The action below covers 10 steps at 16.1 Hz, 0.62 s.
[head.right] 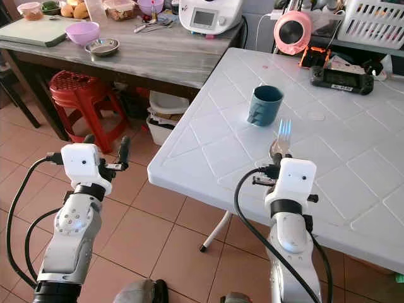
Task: Setting the table
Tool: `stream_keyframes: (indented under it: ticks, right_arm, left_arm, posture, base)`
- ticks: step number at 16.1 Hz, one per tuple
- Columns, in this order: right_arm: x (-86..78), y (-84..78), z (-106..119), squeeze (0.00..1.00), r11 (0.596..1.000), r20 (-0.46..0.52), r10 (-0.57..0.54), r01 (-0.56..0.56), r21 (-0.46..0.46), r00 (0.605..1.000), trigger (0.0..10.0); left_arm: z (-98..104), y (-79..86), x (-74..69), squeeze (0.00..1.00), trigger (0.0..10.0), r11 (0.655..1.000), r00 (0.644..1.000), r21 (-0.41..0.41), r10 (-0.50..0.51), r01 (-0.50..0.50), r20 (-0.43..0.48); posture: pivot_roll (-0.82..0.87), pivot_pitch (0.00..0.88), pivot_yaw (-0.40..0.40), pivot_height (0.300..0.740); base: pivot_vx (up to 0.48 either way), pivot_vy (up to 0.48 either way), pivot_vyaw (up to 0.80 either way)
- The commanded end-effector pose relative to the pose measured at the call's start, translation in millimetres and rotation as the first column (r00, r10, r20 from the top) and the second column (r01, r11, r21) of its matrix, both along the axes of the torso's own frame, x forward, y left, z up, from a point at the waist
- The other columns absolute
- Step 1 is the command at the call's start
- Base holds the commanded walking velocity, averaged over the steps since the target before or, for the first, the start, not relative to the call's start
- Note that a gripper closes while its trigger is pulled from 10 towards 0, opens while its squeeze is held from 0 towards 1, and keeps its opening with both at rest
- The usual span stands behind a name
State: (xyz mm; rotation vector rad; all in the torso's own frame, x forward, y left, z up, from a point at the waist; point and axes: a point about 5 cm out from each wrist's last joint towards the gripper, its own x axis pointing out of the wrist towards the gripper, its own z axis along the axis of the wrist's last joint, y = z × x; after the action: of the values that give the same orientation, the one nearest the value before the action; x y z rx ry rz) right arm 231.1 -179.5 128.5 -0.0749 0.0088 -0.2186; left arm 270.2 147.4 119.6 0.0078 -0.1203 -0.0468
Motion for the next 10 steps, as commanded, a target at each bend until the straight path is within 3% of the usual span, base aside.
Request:
stream_keyframes:
  ticks: [1, 4, 5, 6, 10]
  right_arm:
    - [26.0, 10.9, 2.5, 0.00, 0.951, -0.055, 0.286, -0.277, 0.135, 0.957, 10.0]
    - [26.0, 10.9, 2.5, 0.00, 0.951, -0.055, 0.286, -0.277, 0.135, 0.957, 10.0]
    - [24.7, 10.4, 4.7, 0.00, 0.976, -0.049, 0.214, -0.210, 0.064, 0.976, 10.0]
    - [22.5, 9.0, 7.1, 0.00, 0.989, -0.034, 0.142, -0.140, 0.051, 0.989, 10.0]
    - [19.5, 2.8, 9.4, 0.00, 0.989, -0.011, 0.130, -0.129, 0.077, 0.991, 10.0]
  left_arm:
    - [-13.4, 3.6, -6.1, 0.00, 10.0, 0.913, 0.965, -0.393, -0.191, 0.109, -0.177]
    - [-13.4, 3.6, -6.1, 0.00, 10.0, 0.913, 0.965, -0.393, -0.191, 0.109, -0.177]
    - [-11.4, 7.0, -5.6, 0.00, 10.0, 0.974, 0.976, -0.197, -0.141, 0.107, -0.168]
    - [-8.2, 4.1, -7.0, 0.00, 10.0, 0.988, 0.979, -0.071, -0.148, 0.140, -0.139]
    - [-5.4, -3.5, -7.8, 0.00, 10.0, 0.976, 0.968, -0.097, -0.208, 0.195, -0.143]
  posture:
    - [0.01, 0.000, -0.058, 0.740]
    - [0.01, 0.000, -0.058, 0.740]
    - [0.00, 0.000, -0.011, 0.740]
    - [0.00, 0.000, -0.010, 0.740]
    - [-0.01, 0.002, -0.009, 0.740]
  base:
    - [0.000, 0.000, 0.00]
    - [0.000, 0.000, 0.00]
    - [0.000, 0.000, 0.00]
    - [0.000, 0.000, 0.00]
    - [0.000, 0.000, 0.00]
